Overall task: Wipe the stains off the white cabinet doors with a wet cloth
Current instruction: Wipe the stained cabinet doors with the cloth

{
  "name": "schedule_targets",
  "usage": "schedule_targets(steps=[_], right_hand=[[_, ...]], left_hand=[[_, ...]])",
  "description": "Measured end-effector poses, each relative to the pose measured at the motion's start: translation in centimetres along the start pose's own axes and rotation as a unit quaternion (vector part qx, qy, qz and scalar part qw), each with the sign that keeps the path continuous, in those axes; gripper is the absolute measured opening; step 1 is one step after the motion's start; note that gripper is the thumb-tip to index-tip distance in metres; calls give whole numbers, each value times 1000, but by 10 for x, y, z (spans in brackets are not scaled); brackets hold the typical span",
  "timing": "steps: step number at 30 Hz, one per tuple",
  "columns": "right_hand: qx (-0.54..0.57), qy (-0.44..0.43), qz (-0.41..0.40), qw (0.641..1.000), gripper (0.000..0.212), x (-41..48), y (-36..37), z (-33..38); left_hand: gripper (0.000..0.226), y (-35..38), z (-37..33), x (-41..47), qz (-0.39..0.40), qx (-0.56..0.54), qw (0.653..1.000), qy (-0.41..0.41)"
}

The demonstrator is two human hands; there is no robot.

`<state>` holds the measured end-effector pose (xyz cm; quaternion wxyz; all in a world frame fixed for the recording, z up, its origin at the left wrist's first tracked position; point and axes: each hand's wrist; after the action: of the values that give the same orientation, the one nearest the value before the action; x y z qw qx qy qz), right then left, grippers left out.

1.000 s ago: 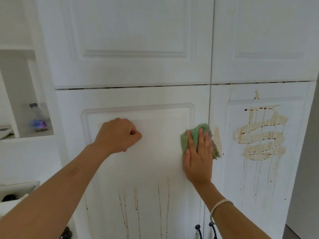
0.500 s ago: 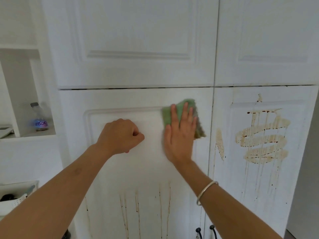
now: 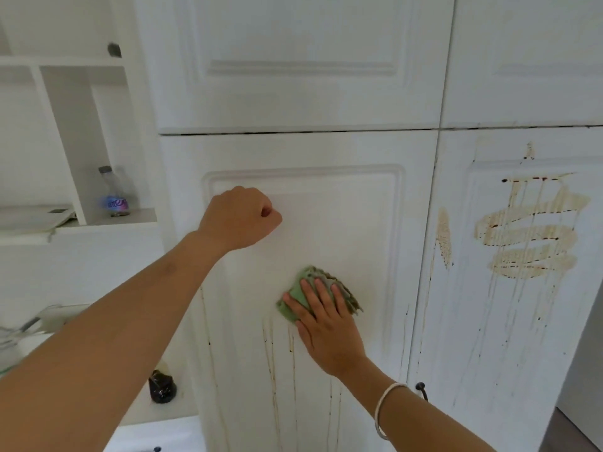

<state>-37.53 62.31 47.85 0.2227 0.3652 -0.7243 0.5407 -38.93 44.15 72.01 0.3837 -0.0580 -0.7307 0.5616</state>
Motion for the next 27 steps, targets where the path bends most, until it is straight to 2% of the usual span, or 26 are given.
schedule_targets(steps=[4, 7, 9, 11, 13, 18, 22, 25, 27], right_hand=[[-15, -90, -28, 995, 52, 47, -34, -23], [9, -71, -88, 994, 51, 92, -53, -20], [20, -45, -131, 990, 52, 96, -46, -7], [9, -56, -148, 987, 53, 88, -31, 5], [-11, -94, -130, 987, 55, 73, -13, 15], [-37, -171, -26, 984, 58, 6, 34, 45], [-54, -178, 28, 982, 56, -23, 43, 53], [-49, -187, -10, 981, 52, -3, 28, 43], [-34, -129, -56, 989, 51, 28, 7, 29]], left_hand=[[37, -2, 1, 4, 37, -47, 998, -15], [39, 2, 3, 7, 11, -40, 999, 9], [39, 5, 4, 8, -14, -34, 999, 27], [39, 5, 6, 10, -19, -30, 999, 35], [37, 4, 7, 12, -15, -34, 999, 37], [34, 6, 10, 7, -13, -53, 998, 19], [32, 7, 10, 6, -12, -63, 998, 8], [32, 8, 9, 5, -12, -71, 997, 2], [33, 8, 9, 5, -22, -73, 997, 1]])
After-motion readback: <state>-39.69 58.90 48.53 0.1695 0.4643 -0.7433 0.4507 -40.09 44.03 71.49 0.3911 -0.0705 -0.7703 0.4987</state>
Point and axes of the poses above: each hand's wrist, its own x-axis towards the middle knuckle, its own y-axis out of the palm, z = x × y, and after that the axes turned 9 degrees about z, right-handed
